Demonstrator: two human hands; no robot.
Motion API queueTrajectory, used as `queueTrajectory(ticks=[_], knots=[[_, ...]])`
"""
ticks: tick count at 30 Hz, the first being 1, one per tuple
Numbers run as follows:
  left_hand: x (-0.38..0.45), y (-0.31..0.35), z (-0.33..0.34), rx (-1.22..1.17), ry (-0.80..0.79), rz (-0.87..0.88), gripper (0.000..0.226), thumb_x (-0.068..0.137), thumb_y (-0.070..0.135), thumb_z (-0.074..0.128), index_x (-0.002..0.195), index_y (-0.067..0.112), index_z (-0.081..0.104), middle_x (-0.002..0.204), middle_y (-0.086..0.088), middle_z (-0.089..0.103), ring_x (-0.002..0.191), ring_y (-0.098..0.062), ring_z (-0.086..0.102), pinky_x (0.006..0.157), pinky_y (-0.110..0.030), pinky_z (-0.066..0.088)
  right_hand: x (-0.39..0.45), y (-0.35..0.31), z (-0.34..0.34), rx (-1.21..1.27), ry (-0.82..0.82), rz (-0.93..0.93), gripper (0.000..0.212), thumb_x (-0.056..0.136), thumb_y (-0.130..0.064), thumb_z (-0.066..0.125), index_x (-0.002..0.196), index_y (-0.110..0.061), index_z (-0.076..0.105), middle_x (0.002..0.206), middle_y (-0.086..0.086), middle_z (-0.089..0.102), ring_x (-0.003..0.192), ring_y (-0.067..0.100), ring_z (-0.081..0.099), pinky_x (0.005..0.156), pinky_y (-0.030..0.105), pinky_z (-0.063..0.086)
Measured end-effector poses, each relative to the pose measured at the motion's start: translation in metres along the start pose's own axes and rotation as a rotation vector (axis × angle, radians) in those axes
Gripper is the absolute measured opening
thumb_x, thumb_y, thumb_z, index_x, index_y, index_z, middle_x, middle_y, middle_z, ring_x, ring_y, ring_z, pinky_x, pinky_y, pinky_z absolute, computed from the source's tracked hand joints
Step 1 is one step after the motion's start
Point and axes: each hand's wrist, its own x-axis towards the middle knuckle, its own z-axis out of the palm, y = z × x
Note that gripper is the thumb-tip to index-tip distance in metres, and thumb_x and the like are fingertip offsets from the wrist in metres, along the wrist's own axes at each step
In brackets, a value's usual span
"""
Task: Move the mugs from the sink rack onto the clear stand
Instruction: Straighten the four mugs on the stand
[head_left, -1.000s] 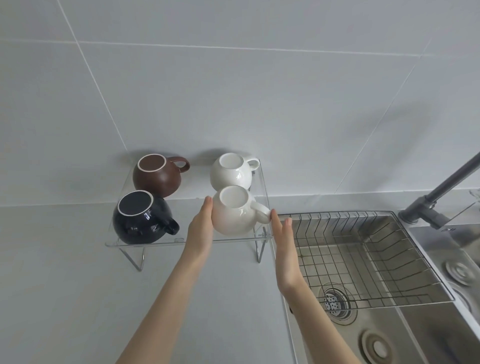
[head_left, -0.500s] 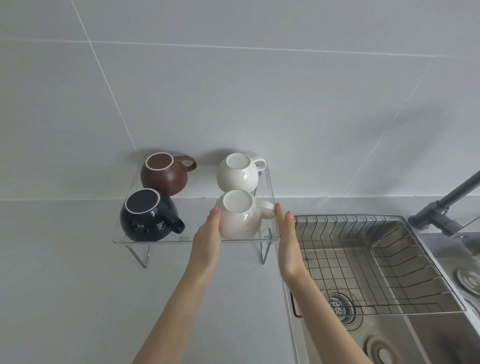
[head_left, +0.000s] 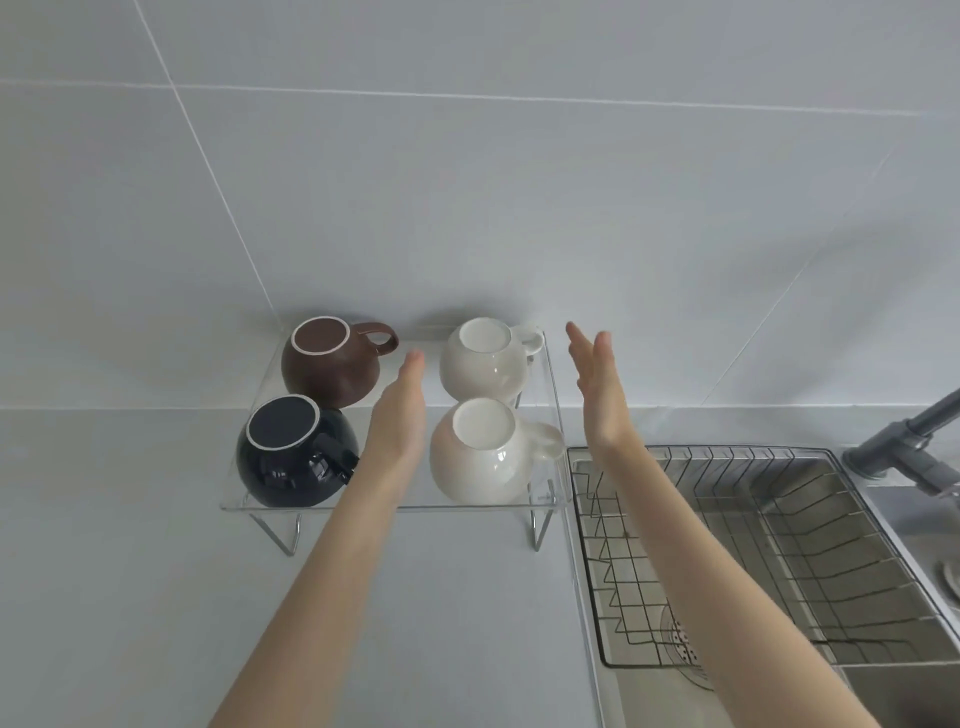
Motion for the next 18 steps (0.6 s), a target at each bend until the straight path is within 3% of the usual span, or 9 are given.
queueTrajectory(ticks=[6,9,11,18], knots=[[0.03,-0.008,0.017,0.061,-0.098,-0.063,0.07,0.085,0.062,0.019,0.141,0.022,0.032,0.153,0.0,0.029,0.14,-0.017,0.028,0.112,-0.03,0.021,0.03,0.002,0.01,-0.034,-0.087,0.086,0.056,0.096,-0.046,0.007,0.144,-0.022,0.023,0.156,-0.008,0.014,0.143,0.006,0.007,0.11,0.022,0.004],[0.032,-0.013,0.019,0.045,-0.146,-0.069,0.089,0.063,0.078,0.02,0.135,0.03,0.042,0.148,0.007,0.038,0.131,-0.017,0.042,0.114,-0.037,0.025,0.03,0.009,0.011,-0.053,-0.108,0.073,0.058,0.096,-0.044,0.004,0.144,-0.019,0.023,0.156,-0.007,0.015,0.143,0.005,0.008,0.103,0.017,0.005],[0.036,-0.016,0.018,0.034,-0.142,-0.069,0.097,0.055,0.082,0.021,0.134,0.031,0.043,0.148,0.009,0.039,0.132,-0.016,0.041,0.115,-0.041,0.025,0.028,0.012,0.01,-0.051,-0.108,0.072,0.058,0.096,-0.044,0.004,0.144,-0.019,0.024,0.155,-0.008,0.017,0.142,0.003,0.008,0.102,0.016,0.005],[0.043,-0.019,0.014,0.076,-0.129,-0.042,0.085,0.069,0.071,0.014,0.138,0.027,0.037,0.151,0.007,0.033,0.14,-0.012,0.027,0.115,-0.032,0.018,0.013,0.016,0.01,-0.033,-0.111,0.054,0.056,0.096,-0.046,0.005,0.144,-0.024,0.024,0.155,-0.012,0.018,0.142,0.003,0.009,0.105,0.018,0.005]])
